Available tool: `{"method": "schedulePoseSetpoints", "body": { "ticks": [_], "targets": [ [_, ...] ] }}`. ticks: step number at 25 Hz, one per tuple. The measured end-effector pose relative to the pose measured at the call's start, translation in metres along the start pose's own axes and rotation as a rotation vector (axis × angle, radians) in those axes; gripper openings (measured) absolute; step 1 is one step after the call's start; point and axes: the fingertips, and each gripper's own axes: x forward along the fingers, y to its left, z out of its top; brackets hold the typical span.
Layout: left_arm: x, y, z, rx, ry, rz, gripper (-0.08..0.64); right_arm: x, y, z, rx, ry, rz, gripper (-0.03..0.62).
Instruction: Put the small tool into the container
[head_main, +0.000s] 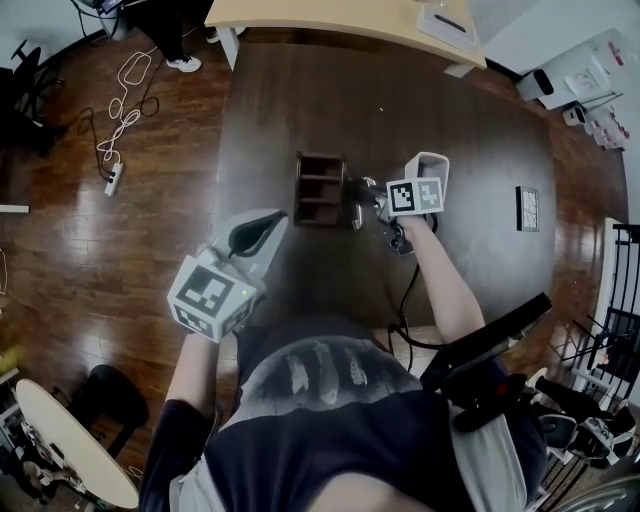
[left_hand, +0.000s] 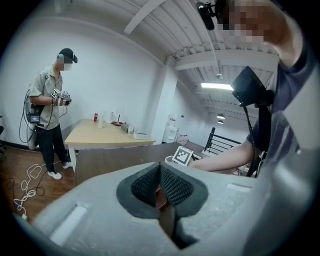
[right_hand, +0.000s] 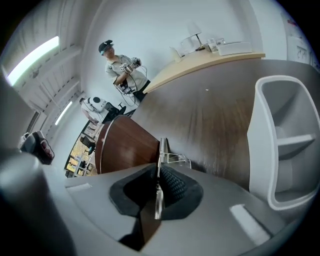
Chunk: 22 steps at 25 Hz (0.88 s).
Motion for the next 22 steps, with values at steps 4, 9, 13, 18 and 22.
{"method": "schedulePoseSetpoints", "body": {
  "ticks": [4, 9, 13, 18, 22],
  "targets": [
    [0.010, -0.007, -0.002, 0.008, 0.018, -0.038, 0.000, -0.008, 0.008, -0.003, -0.048, -0.034, -0.042, 0.015],
    [0.013, -0.020, -0.002, 0.014, 0.026, -0.061, 0.000, -0.037, 0.003, -0.012, -0.072, -0.102, -0.068, 0.012],
    [0.011, -0.022, -0.002, 0.016, 0.018, -0.064, 0.000, -0.071, 0.018, 0.012, -0.134, -0.237, -0.046, 0.012],
    [0.002, -0.024, 0.000, 0.016, -0.005, -0.061, 0.001, -0.106, 0.078, 0.063, -0.303, -0.420, 0.045, 0.012],
    [-0.012, -0.021, -0.001, 0.012, -0.030, -0.042, 0.000, -0.114, 0.118, 0.087, -0.397, -0.499, 0.109, 0.012]
  ]
}}
